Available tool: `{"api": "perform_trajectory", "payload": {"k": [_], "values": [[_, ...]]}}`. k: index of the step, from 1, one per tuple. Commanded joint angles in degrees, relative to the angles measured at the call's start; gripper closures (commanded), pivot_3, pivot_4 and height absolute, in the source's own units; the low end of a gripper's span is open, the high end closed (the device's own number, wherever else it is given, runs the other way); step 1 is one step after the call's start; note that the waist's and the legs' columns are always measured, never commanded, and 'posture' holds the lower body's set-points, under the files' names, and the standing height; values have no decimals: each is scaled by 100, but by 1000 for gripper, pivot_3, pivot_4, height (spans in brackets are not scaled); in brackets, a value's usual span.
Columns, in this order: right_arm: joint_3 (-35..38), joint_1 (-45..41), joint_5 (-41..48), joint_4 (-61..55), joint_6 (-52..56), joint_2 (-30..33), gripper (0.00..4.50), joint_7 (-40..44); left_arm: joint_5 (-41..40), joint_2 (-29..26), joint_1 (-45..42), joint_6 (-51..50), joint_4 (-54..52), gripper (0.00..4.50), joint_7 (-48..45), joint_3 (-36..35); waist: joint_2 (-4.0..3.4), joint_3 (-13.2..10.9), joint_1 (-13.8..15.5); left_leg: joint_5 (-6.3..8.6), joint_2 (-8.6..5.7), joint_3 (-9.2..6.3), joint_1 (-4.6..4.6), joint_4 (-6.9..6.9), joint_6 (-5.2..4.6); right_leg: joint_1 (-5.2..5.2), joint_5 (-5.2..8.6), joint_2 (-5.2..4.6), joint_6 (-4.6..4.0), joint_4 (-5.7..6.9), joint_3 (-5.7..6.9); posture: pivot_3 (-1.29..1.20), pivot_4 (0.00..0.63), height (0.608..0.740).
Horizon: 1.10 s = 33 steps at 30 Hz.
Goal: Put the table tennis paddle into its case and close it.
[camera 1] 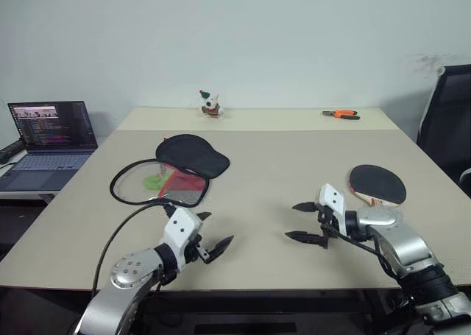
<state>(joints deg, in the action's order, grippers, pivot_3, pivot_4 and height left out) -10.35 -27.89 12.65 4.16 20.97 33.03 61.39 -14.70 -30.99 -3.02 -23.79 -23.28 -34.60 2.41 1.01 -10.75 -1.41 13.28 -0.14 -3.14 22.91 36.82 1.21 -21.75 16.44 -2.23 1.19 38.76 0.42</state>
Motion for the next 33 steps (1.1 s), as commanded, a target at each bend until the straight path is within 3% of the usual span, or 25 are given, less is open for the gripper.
{"api": "perform_trajectory", "payload": {"k": [1,6,16,20,25,33], "values": [[14,73,92,-402,69,13,59,20,-9,84,-179,-68,-245,0,-31,195,0,0,3,0,0,1,0,0,0,0,0,0,1,0,1,0,150,740],[15,166,127,-691,248,-85,59,-129,28,205,-172,-52,-181,0,190,96,0,0,-6,0,3,2,-1,0,0,-1,3,2,5,0,0,0,150,740],[320,-13,538,-1251,776,-78,59,-359,-283,-73,-644,-33,506,0,-65,-625,1,-1,1,0,0,-1,0,1,0,0,6,2,9,-1,4,0,150,740],[763,-302,1188,-1708,1823,-226,59,-805,-5,-304,-1294,286,1805,0,-153,-761,4,-4,6,-1,-3,-2,1,3,0,-3,5,3,9,3,5,0,150,740],[1339,-760,1975,-2116,3132,-954,59,-1944,349,-437,-2078,942,3404,0,-179,-737,4,-4,-11,-1,2,-2,2,-3,0,-10,1,6,0,9,5,0,150,740],[1251,-830,2175,-2518,3363,-1205,59,-2537,678,-498,-2780,1585,5263,0,-1062,-340,4,-4,-8,0,-16,4,43,-7,0,-54,3,-1,5,10,4,0,150,740]]}}
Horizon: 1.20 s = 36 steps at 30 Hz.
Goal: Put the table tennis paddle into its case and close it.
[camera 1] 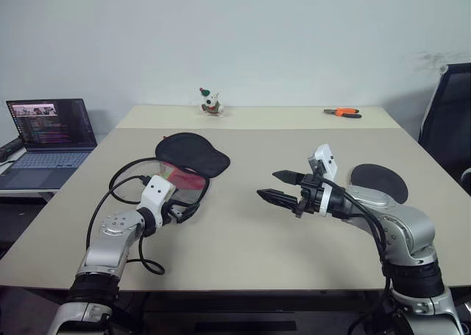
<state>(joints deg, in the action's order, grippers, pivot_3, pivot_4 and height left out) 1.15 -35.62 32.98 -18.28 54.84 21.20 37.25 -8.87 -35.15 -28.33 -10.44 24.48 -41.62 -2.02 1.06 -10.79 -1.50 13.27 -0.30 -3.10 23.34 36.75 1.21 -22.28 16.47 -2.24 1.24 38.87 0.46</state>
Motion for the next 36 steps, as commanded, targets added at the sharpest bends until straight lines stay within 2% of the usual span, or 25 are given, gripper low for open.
{"api": "perform_trajectory", "payload": {"k": [1,11,19,22,32,33,36], "values": [[97,-30,146,-290,-42,-15,59,-150,138,-82,-332,362,745,0,-539,168,0,0,2,0,0,-2,2,1,0,-2,0,0,0,1,2,0,150,740],[22,117,152,-339,-169,-28,59,-304,609,84,-1309,1454,2363,0,-1034,422,1,1,31,-1,-3,-8,2,15,-2,3,-1,6,1,12,10,0,150,740],[-24,156,133,-367,-232,-17,59,-352,645,383,-1599,1546,2834,0,-1312,464,2,1,45,-2,-5,-8,5,15,-2,3,-1,7,3,11,11,0,150,740],[98,142,229,-341,-188,-76,0,-432,595,455,-1564,1422,2882,657,-1426,440,2,1,51,-1,-5,-8,5,15,-2,3,-1,7,3,11,11,0,150,740],[529,-14,460,-79,-175,-29,0,-651,629,430,-1437,1227,3051,4251,-1291,303,3,3,41,-2,-4,-6,3,16,-3,3,-1,7,3,14,10,0,150,740],[547,-23,469,-61,-183,-8,0,-654,628,423,-1434,1227,3067,4470,-1255,283,3,2,41,-2,-4,-7,3,15,-4,3,-1,7,3,13,10,0,150,740],[609,-59,505,-8,-197,31,0,-683,601,435,-1449,1252,2999,4470,-1270,268,3,3,36,-2,-3,-6,2,15,-4,3,-1,7,3,15,9,0,150,740]]}}
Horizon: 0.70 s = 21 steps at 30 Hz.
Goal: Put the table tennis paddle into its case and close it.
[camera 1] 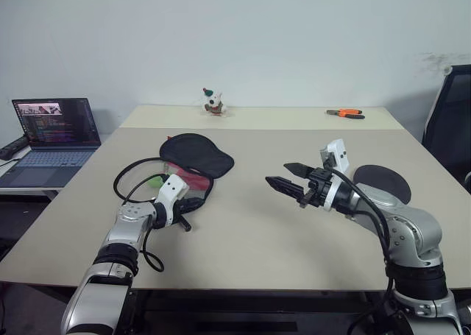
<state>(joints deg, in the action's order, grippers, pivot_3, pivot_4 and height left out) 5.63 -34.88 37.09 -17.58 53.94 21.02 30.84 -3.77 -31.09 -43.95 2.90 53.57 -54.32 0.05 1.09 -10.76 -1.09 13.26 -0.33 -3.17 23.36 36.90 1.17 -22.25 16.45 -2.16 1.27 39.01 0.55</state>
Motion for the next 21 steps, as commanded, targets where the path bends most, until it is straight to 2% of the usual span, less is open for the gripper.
{"api": "perform_trajectory", "payload": {"k": [1,7,13,17,21], "values": [[186,-146,101,-57,-116,67,0,-54,65,57,97,-94,5,4470,-81,77,0,0,-12,0,0,0,-1,0,0,0,0,0,0,1,-1,0,150,740],[391,-130,140,-18,-81,342,0,-29,-24,284,291,-375,-1194,4470,-1325,670,0,0,38,-1,-5,1,4,1,-1,1,0,-1,1,-3,0,0,150,740],[584,73,225,-177,0,676,0,-47,4,162,784,-667,-2521,4470,-2515,1481,0,0,86,1,-5,1,10,-3,-3,-1,3,-4,3,-11,-2,0,150,740],[670,237,312,-340,56,751,0,-143,30,-95,942,-568,-2974,4470,-3154,1827,-2,1,77,1,-2,2,7,-3,-3,-1,3,0,2,-6,-4,0,150,740],[682,427,406,-507,78,786,0,-236,202,-635,922,111,-2933,4470,-3786,2095,-4,2,63,1,2,3,6,-3,-4,-1,4,3,0,-7,-5,0,150,740]]}}
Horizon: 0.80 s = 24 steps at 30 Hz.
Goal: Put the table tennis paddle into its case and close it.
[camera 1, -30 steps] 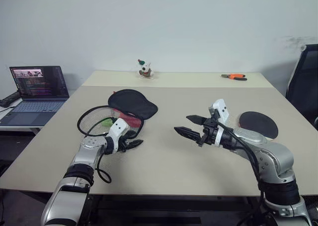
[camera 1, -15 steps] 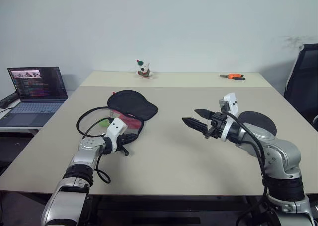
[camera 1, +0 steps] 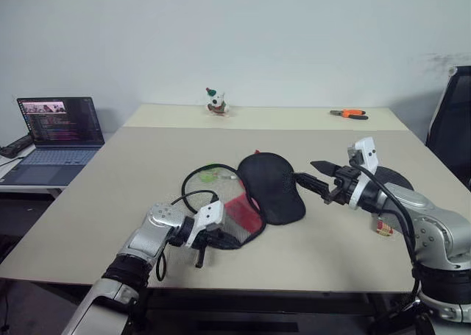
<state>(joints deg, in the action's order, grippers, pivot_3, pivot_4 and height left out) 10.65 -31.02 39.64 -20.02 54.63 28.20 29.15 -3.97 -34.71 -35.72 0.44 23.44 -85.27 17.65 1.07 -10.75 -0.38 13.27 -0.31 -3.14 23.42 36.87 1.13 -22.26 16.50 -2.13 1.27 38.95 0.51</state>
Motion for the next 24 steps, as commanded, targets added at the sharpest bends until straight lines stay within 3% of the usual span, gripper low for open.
{"api": "perform_trajectory", "payload": {"k": [1,7,11,19,24], "values": [[170,57,163,-273,5,72,0,-76,218,-331,45,456,173,4470,-700,332,-2,1,-21,0,0,1,-1,-1,0,0,0,0,-1,0,-1,0,150,740],[-18,-32,117,-119,-100,16,0,-54,67,-209,-203,367,472,4470,67,-10,-3,1,-105,-3,3,0,-6,1,-6,2,1,5,-1,6,0,0,150,740],[-180,-165,51,67,-179,-11,0,29,-259,-37,-62,-225,160,3437,561,-362,-3,1,-119,-13,2,-3,-7,6,-20,5,1,5,1,8,1,0,150,740],[-641,-577,-251,642,-261,-154,0,46,-1162,-415,1322,-1813,-2087,455,1249,-1276,-6,-2,-166,-12,7,-1,0,-6,-21,-6,0,-9,-2,4,-8,0,150,740],[-648,-918,-483,1301,-291,-481,0,-256,-2157,-635,2014,-3081,-3469,455,1671,-1998,-9,-3,-139,-12,17,-13,-1,-7,-20,-6,5,-9,-12,5,-10,0,150,740]]}}
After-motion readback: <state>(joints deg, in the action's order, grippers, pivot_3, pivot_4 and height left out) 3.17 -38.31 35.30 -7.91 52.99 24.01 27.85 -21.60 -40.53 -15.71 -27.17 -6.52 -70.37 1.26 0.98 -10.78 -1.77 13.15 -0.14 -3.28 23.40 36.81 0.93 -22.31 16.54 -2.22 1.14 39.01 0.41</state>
